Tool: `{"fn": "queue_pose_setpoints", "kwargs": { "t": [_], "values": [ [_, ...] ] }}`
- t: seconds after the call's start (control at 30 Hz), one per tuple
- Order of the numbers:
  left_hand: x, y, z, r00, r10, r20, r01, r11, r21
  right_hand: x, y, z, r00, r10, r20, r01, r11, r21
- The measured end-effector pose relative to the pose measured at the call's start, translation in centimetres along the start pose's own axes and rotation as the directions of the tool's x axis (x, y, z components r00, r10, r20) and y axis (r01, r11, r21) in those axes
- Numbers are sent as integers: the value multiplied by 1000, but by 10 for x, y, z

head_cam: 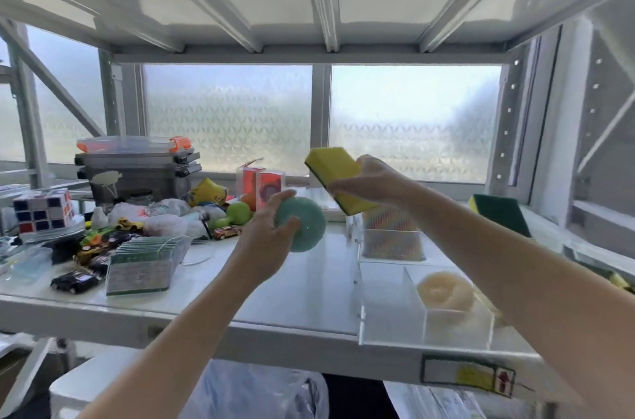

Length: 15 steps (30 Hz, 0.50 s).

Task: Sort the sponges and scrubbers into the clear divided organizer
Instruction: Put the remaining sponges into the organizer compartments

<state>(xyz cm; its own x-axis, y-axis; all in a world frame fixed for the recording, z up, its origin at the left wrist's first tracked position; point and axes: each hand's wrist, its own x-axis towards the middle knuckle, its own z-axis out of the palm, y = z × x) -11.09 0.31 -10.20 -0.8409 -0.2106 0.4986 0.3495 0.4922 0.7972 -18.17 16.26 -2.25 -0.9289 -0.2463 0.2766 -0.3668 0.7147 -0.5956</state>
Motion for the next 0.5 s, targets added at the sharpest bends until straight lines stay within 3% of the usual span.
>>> {"fn": "queue_pose_setpoints", "kwargs": {
  "t": [0.13,0.3,0.5],
  "values": [
    [-10,36,32,997,74,34,-72,996,-44,-36,34,-43,995,21,-99,-14,998,68],
    [-23,61,65,988,107,108,-96,990,-102,-64,70,-81,966,47,-253,-46,999,8],
    [-30,63,78,980,150,127,-166,979,123,-89,100,-107,929,92,-359,-118,991,-54]
  ]
}}
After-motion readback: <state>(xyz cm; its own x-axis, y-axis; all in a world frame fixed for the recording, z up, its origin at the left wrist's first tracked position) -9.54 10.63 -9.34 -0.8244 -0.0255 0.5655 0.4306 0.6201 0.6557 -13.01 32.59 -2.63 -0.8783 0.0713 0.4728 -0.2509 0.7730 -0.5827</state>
